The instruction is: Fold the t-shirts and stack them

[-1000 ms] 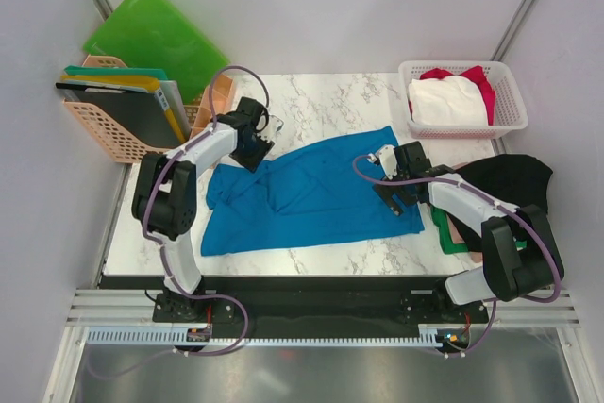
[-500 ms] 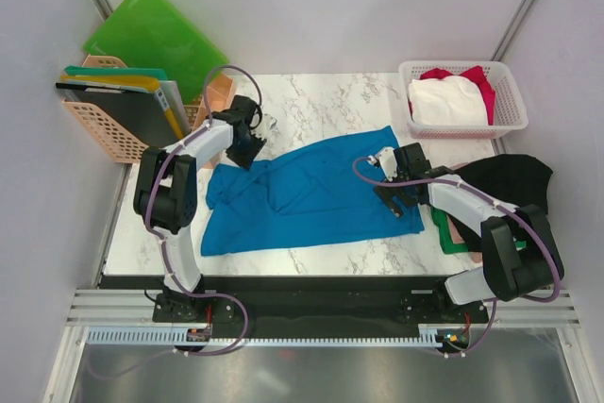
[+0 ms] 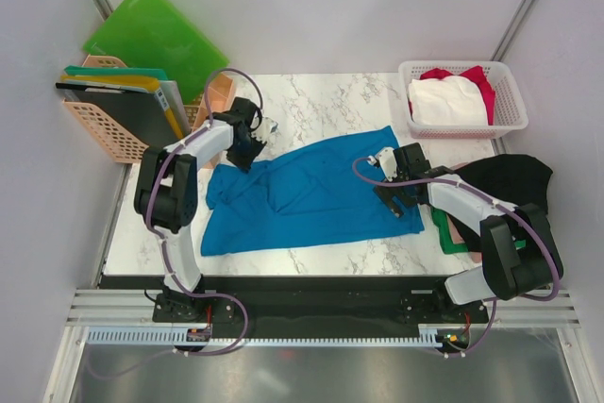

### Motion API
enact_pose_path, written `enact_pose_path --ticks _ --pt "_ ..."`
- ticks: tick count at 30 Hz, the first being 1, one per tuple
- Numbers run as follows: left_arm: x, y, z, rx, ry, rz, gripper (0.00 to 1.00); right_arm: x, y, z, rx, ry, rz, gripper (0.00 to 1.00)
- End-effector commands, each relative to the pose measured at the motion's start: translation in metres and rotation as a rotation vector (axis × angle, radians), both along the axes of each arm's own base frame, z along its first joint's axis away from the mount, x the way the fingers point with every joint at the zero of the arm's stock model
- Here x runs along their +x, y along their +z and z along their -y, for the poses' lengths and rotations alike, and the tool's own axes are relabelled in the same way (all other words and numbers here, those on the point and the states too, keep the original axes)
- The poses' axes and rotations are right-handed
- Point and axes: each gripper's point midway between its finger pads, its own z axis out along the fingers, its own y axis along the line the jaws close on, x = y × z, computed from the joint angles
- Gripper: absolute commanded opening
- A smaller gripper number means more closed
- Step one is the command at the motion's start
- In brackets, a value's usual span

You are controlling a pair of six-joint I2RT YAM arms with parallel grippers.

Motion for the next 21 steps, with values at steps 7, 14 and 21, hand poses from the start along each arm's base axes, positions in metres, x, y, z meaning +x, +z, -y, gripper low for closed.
enact_pose_path --ticks 7,14,21 --pt "-0.026 0.053 0.021 -0.079 -0.059 0.088 0.02 0.006 0.001 0.002 -0.015 -0.007 0.02 0.98" --pt "-0.072 0.054 0.057 -0.095 -0.15 0.057 0.02 0.008 0.001 0.005 -0.031 -0.013 0.025 0.98" --pt "-0.102 0.038 0.064 -0.084 -0.218 -0.038 0.02 0.007 0.006 0.005 -0.026 -0.012 0.041 0.98"
